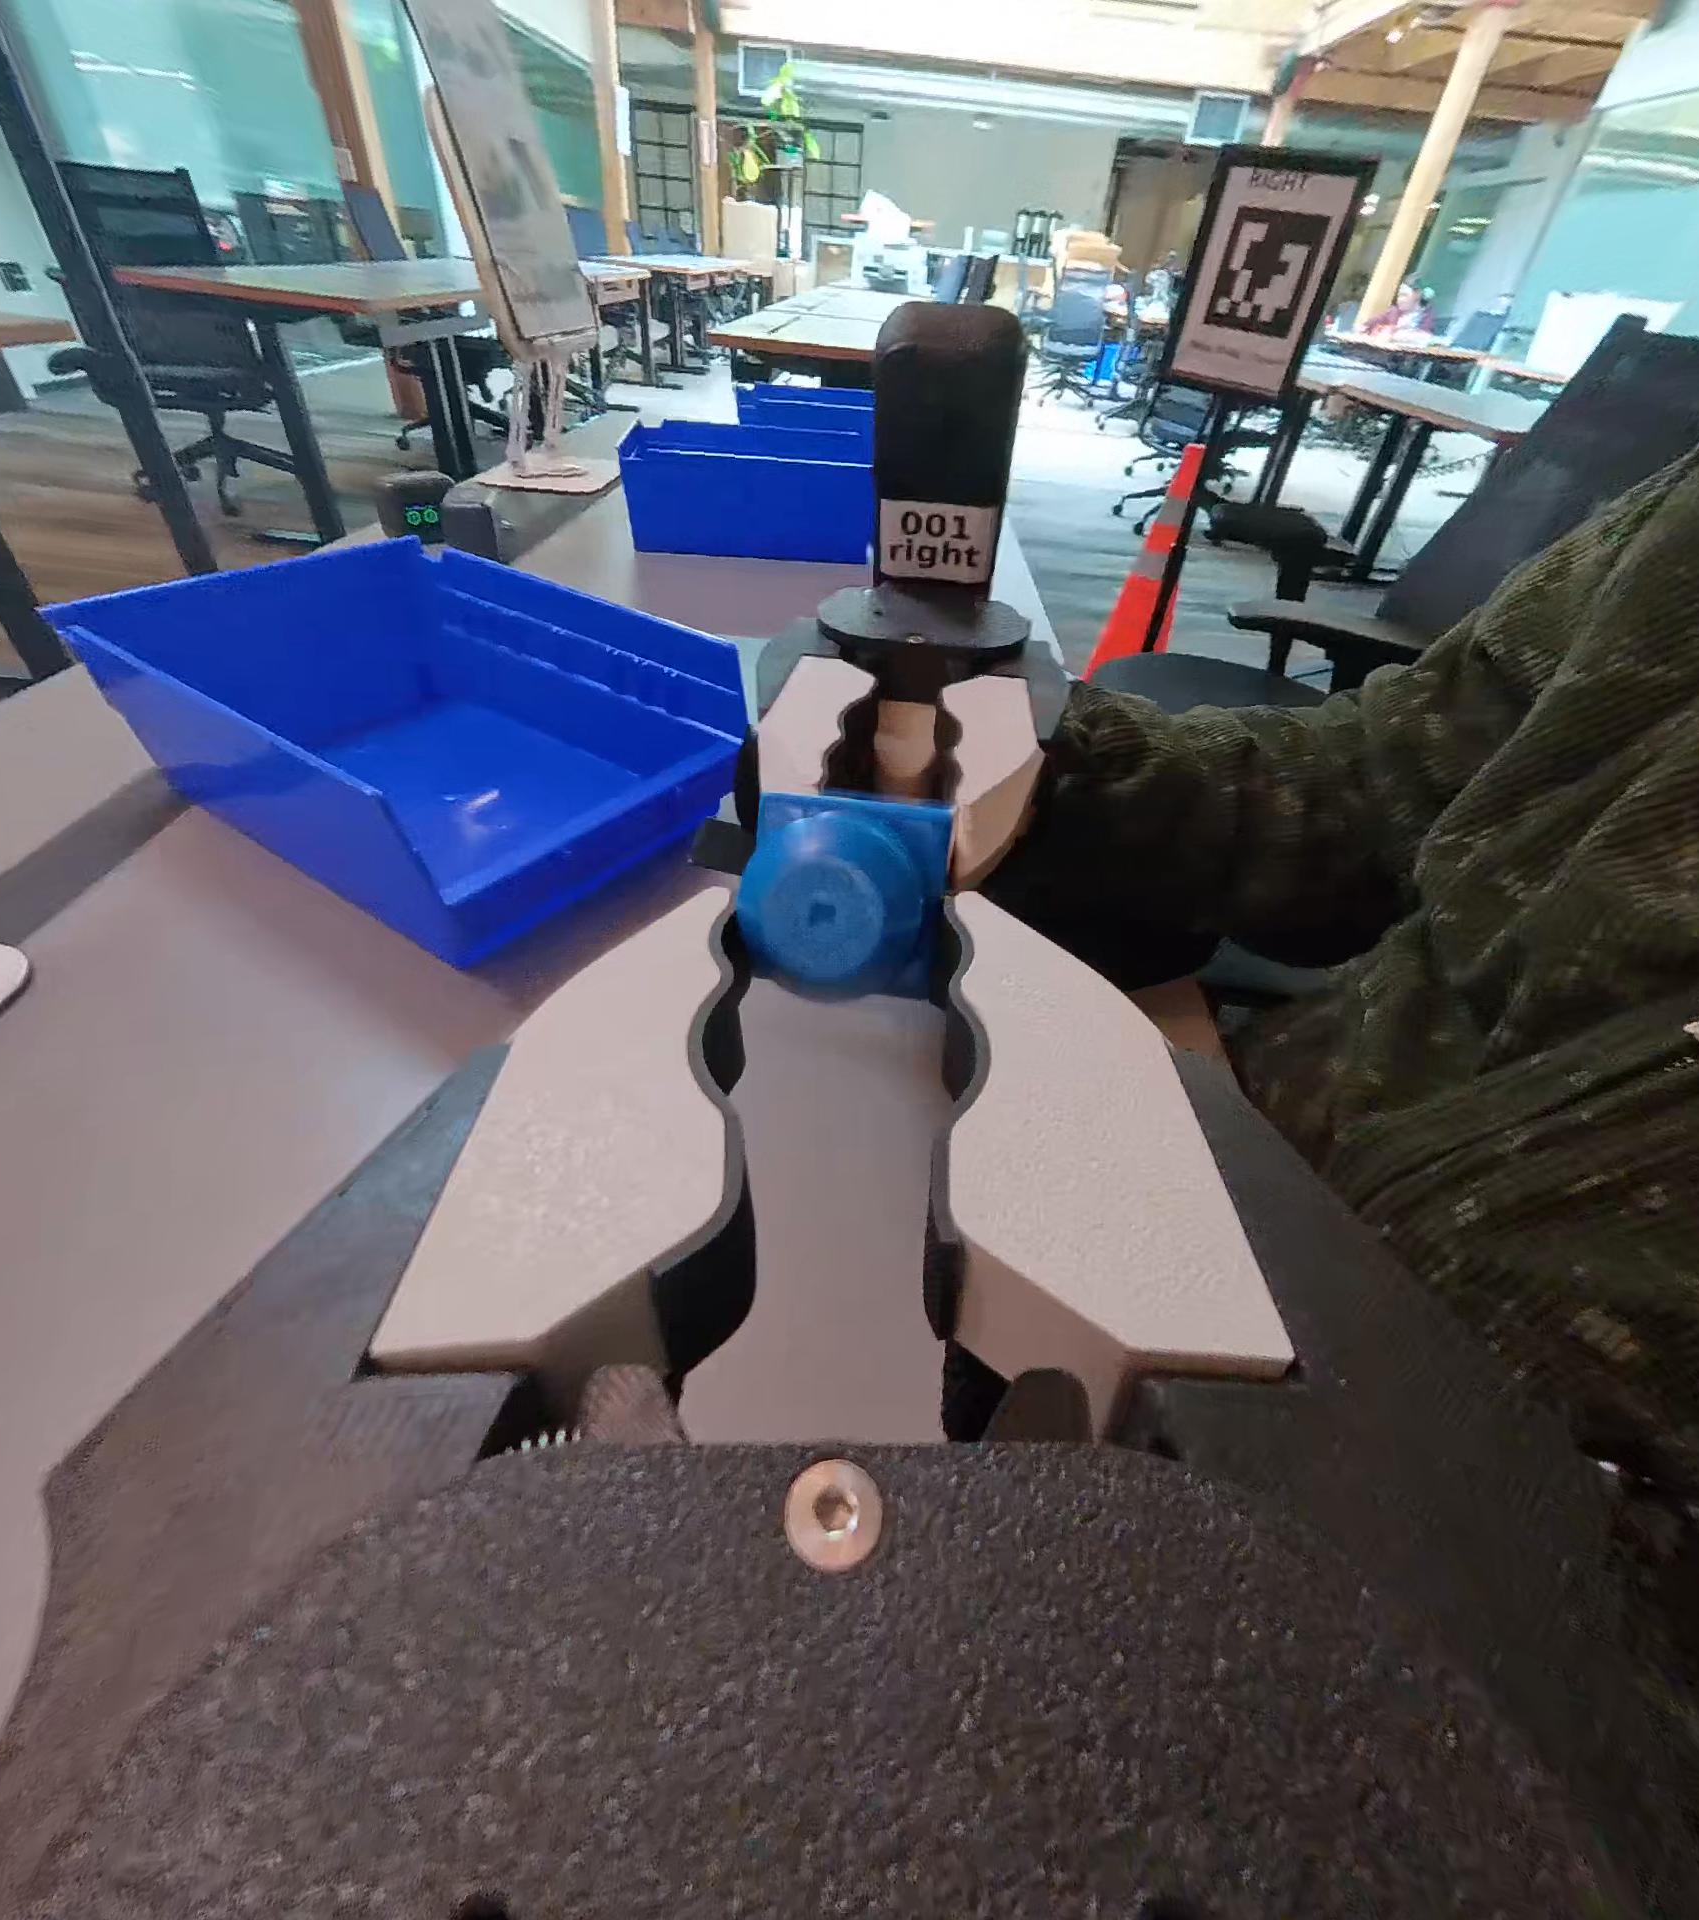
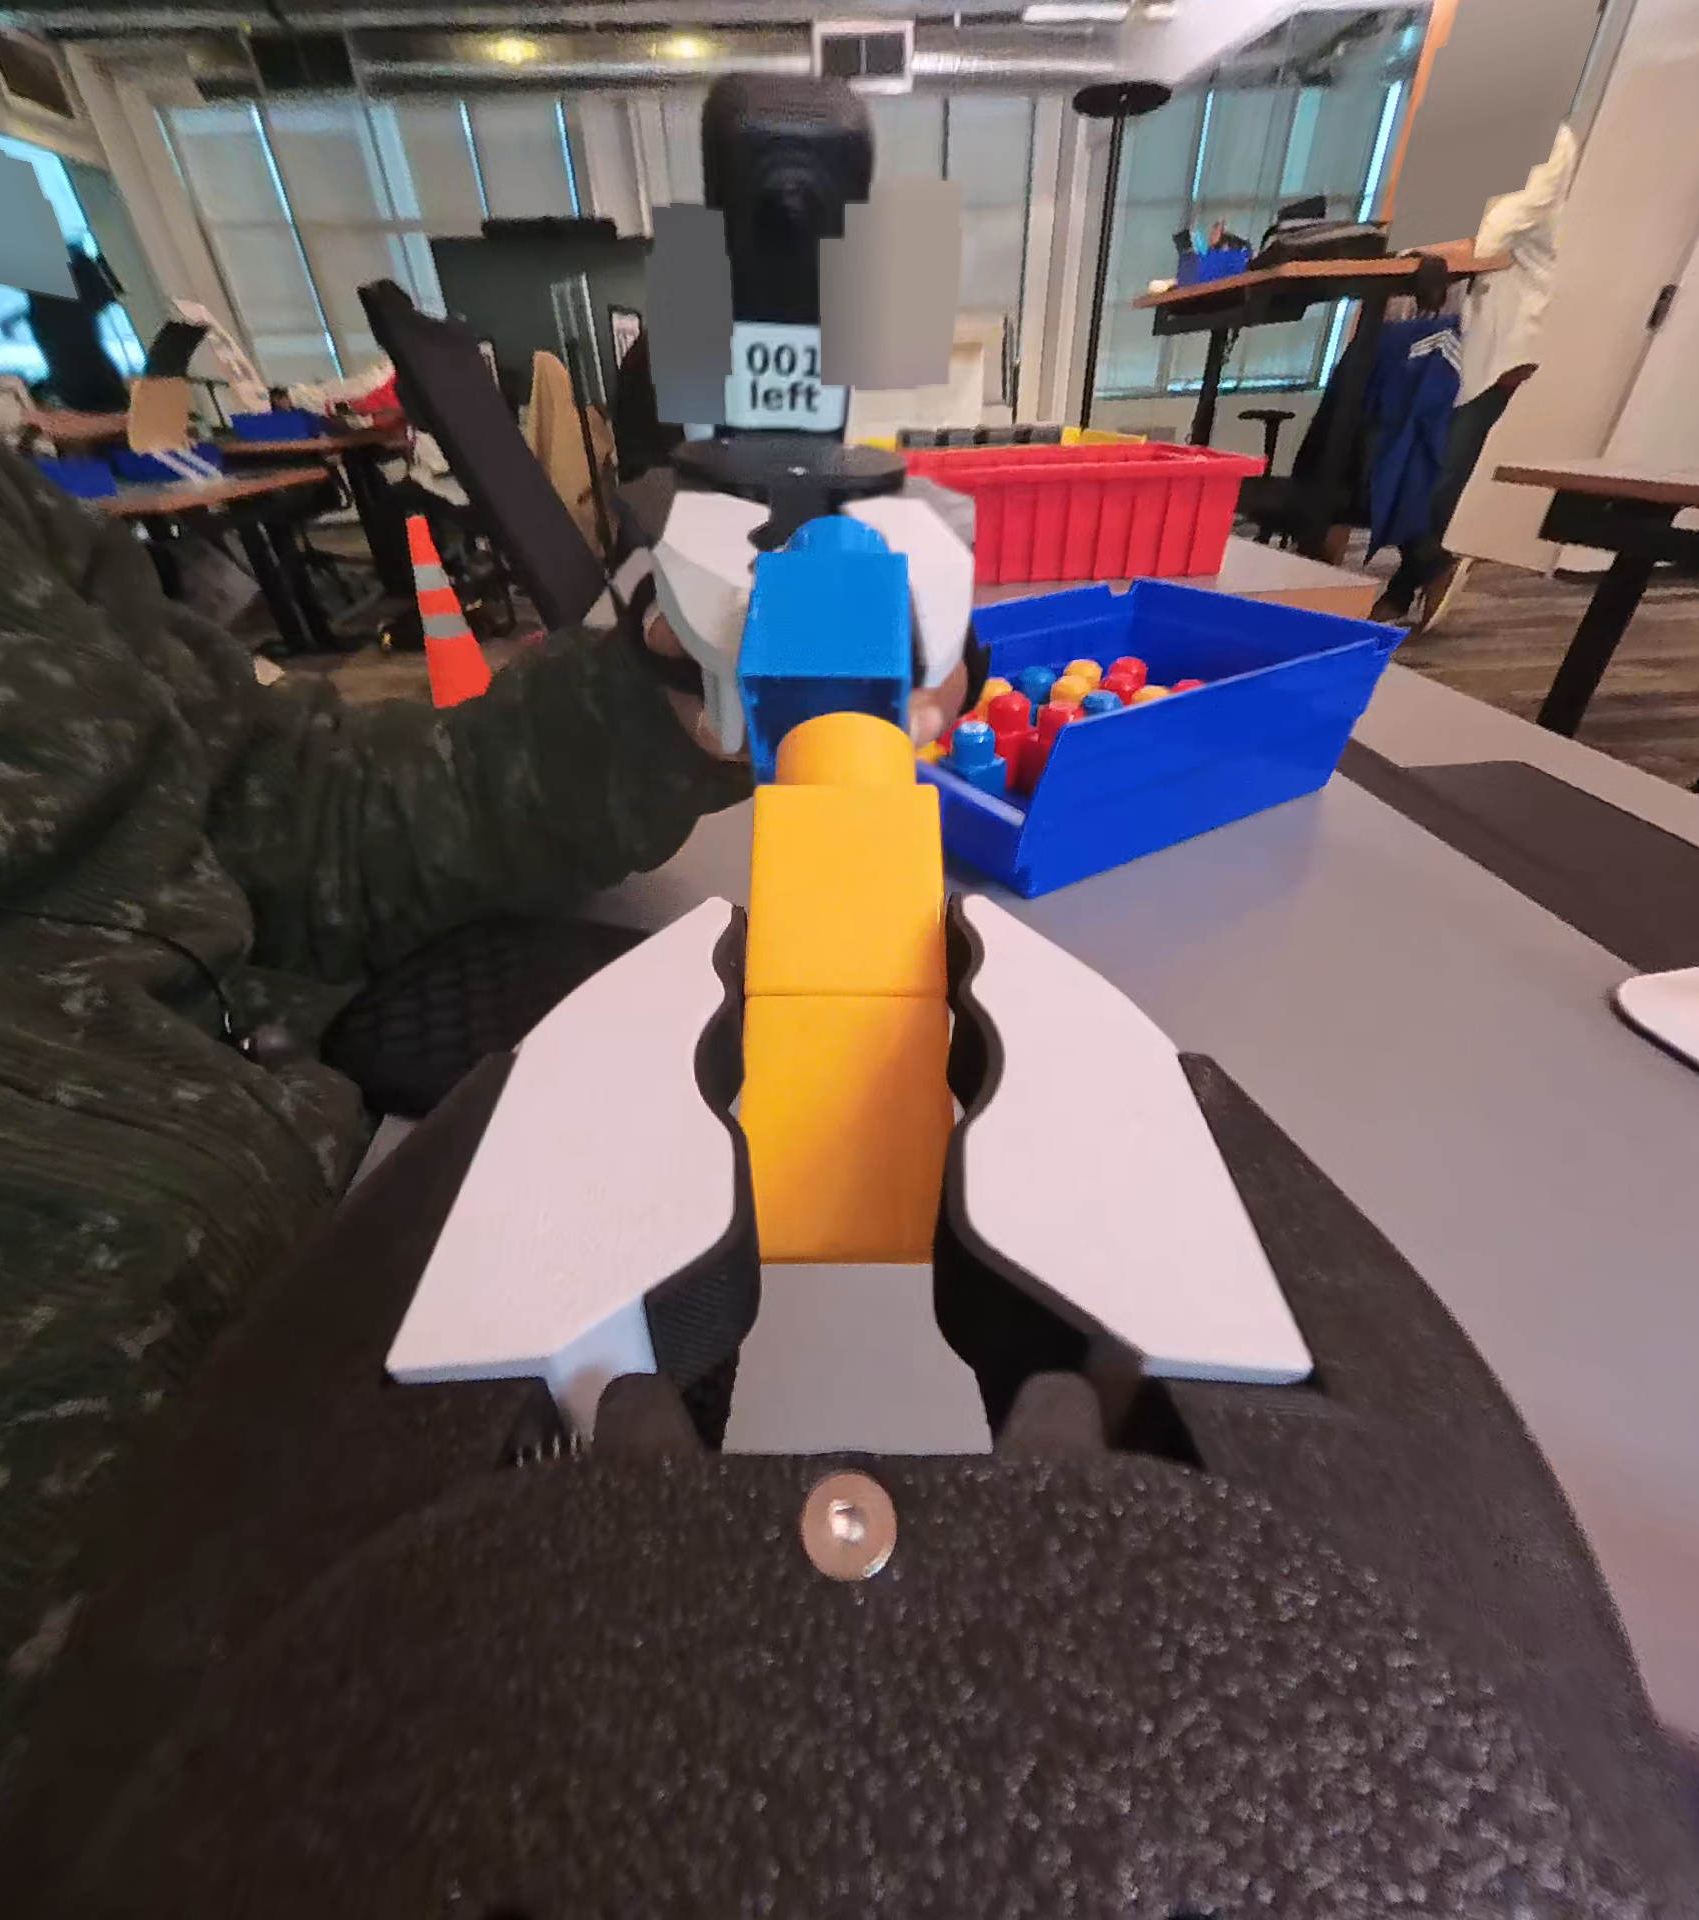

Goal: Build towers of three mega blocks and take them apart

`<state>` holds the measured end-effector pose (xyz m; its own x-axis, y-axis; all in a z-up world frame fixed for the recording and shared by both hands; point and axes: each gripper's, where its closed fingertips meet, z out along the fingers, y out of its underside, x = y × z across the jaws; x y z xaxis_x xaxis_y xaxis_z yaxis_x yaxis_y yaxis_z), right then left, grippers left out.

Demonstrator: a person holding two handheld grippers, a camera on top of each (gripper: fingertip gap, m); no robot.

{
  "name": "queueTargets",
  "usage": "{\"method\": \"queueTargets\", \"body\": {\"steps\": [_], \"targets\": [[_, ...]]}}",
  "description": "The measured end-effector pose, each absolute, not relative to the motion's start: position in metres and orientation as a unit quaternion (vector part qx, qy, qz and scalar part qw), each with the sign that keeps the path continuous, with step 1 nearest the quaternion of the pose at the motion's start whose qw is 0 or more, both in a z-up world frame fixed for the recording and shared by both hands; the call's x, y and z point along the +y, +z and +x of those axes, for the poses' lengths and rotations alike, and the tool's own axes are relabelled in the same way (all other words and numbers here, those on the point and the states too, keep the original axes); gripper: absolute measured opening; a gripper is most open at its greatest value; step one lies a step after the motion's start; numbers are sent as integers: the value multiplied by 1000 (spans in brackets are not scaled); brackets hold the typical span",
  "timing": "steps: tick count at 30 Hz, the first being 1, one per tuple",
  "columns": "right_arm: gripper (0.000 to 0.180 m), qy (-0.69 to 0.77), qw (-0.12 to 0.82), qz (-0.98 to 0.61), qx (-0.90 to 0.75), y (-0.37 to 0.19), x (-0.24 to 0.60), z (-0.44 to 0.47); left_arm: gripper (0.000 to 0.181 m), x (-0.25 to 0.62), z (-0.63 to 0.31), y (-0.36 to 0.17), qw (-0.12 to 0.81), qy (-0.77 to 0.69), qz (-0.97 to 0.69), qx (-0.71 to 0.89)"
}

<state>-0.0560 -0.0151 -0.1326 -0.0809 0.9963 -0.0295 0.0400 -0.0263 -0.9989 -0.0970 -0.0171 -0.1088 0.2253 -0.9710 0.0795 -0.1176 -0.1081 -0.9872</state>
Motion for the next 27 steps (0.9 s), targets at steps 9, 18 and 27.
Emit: {"method": "queueTargets", "body": {"steps": [9, 18, 27], "targets": [[36, 504, 455, -505, -533, -137, -18, -59, 34, -18, -86, -124, 480, -422, -622, 452], [36, 502, 450, -508, -536, -140, -18, -57, 34, -18, -84, -124, 490, -422, -614, 452], [37, 568, 463, -476, -486, -119, -20, -58, 52, -20, -78, -112, 534, -451, -569, 432]]}}
